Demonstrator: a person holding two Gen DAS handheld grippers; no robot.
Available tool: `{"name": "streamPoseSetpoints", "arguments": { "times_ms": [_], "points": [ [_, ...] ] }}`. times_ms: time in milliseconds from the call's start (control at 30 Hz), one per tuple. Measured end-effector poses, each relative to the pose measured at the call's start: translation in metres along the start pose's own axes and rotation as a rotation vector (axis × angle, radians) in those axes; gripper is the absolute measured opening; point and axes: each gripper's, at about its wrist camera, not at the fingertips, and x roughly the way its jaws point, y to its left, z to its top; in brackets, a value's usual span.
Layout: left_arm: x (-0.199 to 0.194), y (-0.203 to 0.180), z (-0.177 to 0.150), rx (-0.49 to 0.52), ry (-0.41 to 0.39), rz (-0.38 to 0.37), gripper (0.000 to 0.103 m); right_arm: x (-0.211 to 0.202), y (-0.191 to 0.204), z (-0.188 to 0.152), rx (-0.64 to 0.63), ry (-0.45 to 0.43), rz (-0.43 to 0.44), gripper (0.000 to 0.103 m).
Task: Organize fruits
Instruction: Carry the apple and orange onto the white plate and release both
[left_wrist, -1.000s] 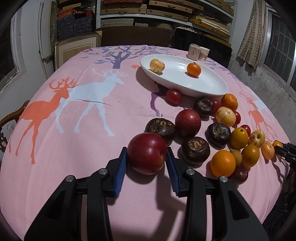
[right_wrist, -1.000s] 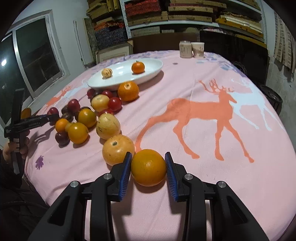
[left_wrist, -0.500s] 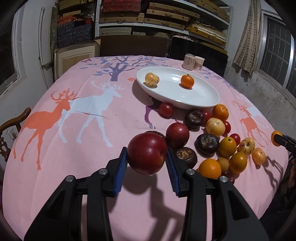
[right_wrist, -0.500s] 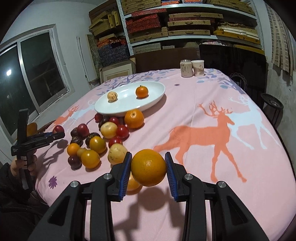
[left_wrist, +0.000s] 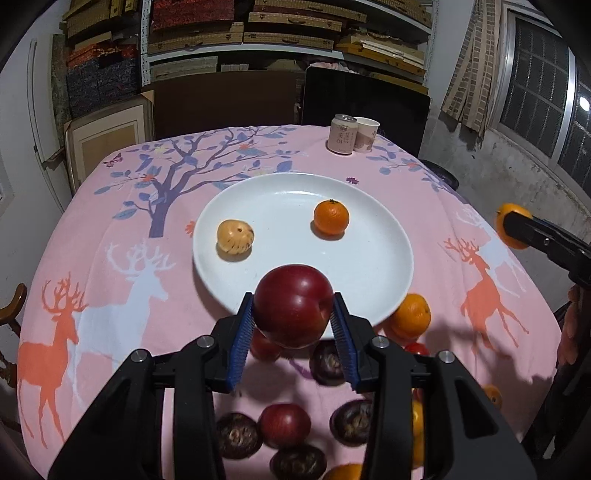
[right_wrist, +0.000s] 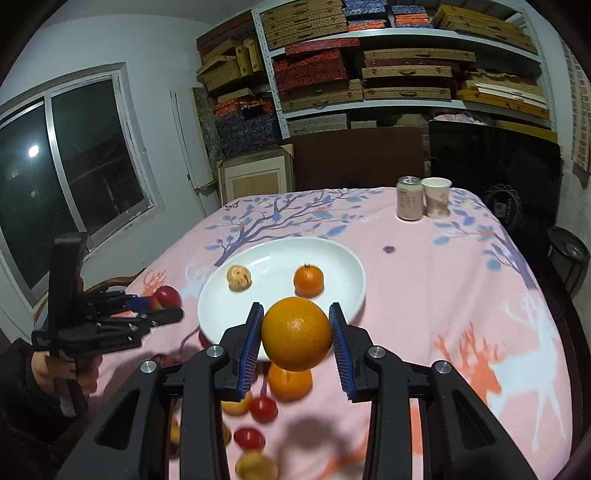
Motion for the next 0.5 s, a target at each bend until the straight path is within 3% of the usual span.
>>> {"name": "streamPoseSetpoints", "arguments": {
  "times_ms": [333,400,433,500],
  "points": [
    [0.106,0.007,0.047,-0.04,0.158,0.019,0.04,0.123,-0.007,0.02,-0.06,0.149,-0.071,0.037],
    [0.117,0.011,0.052,-0.058,0.177,0.026,0.045,0.137,-0.007,0.022,-0.083,0.169,-0.086,0.038],
    [0.118,0.013,0.053,-0.07,0.176,0.039,0.052,0.139,-0.005,0.022,-0.106,0.163,-0.095,0.05],
    [0.11,0.019,0.055,-0.106,0.151,0.028,0.06,0.133,0.001,0.024,-0.14,0.129,-0.116,0.059]
  ]
}}
